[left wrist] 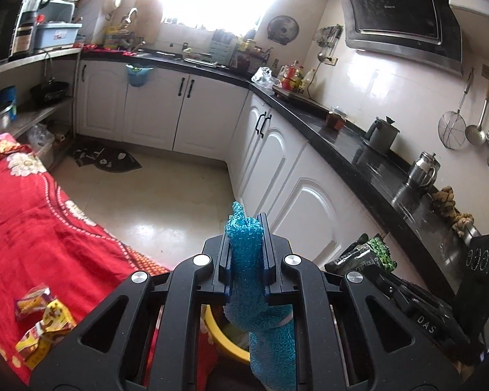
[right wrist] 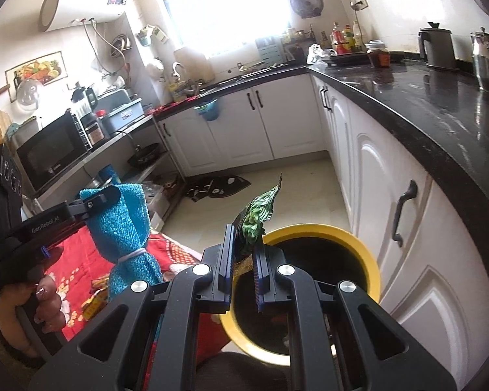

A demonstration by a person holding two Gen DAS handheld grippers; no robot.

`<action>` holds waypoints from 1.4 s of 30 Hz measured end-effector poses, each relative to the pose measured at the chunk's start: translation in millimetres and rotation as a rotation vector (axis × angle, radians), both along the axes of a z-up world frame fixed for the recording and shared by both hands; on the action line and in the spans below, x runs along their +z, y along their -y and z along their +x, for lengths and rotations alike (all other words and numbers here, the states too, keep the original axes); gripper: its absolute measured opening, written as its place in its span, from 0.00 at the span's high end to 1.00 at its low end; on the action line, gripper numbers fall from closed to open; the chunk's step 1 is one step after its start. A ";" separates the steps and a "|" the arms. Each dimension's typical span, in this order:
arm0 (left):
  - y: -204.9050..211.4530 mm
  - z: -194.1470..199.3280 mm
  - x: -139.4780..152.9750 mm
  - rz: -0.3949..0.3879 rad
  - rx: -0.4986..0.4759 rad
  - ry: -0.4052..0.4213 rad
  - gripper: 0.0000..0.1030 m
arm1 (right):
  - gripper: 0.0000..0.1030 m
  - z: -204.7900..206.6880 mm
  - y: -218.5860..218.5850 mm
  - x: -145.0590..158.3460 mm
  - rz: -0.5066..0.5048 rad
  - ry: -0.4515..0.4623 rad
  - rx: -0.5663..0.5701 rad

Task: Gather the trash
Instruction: 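Carry the blue scrubber and green wrapper in both tools over the bin, then open both tools to drop the scrubber and green wrapper into the bin, then move both tools back toward the remaining trash on the bed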

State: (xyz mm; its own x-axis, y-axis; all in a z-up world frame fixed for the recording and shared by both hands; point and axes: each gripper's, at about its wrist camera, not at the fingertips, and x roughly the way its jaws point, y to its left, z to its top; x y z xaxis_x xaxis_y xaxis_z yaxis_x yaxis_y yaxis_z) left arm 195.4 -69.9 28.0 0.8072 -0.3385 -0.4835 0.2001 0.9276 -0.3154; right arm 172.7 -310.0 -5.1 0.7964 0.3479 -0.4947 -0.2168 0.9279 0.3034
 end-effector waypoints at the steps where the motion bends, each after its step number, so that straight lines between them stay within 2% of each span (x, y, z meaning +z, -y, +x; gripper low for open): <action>1: 3.7 2.8 -0.8 0.002 -0.004 0.001 0.92 | 0.90 0.8 1.0 -0.9 -0.005 -0.002 -0.004; 14: 34.0 34.4 -20.4 0.061 -0.020 -0.006 0.92 | 0.90 15.4 11.5 -30.7 -0.049 -0.065 -0.053; 28: 52.4 58.6 -50.5 0.080 -0.034 -0.034 0.91 | 0.89 32.8 16.3 -78.7 -0.063 -0.177 -0.066; 30: 53.1 60.7 -55.0 0.081 -0.034 -0.041 0.87 | 0.88 33.5 15.4 -83.7 -0.073 -0.187 -0.073; 35: 48.3 65.6 -63.3 0.074 -0.024 -0.069 0.61 | 0.56 33.9 16.9 -89.2 -0.088 -0.202 -0.101; 37: 43.6 65.0 -63.9 0.067 -0.019 -0.076 0.52 | 0.56 33.2 16.9 -89.9 -0.093 -0.204 -0.103; 41: 34.1 59.1 -61.3 0.057 -0.001 -0.072 0.28 | 0.47 30.3 14.3 -85.6 -0.094 -0.191 -0.112; 42: 31.9 57.1 -59.9 0.056 0.002 -0.069 0.25 | 0.46 29.2 13.1 -83.6 -0.100 -0.184 -0.113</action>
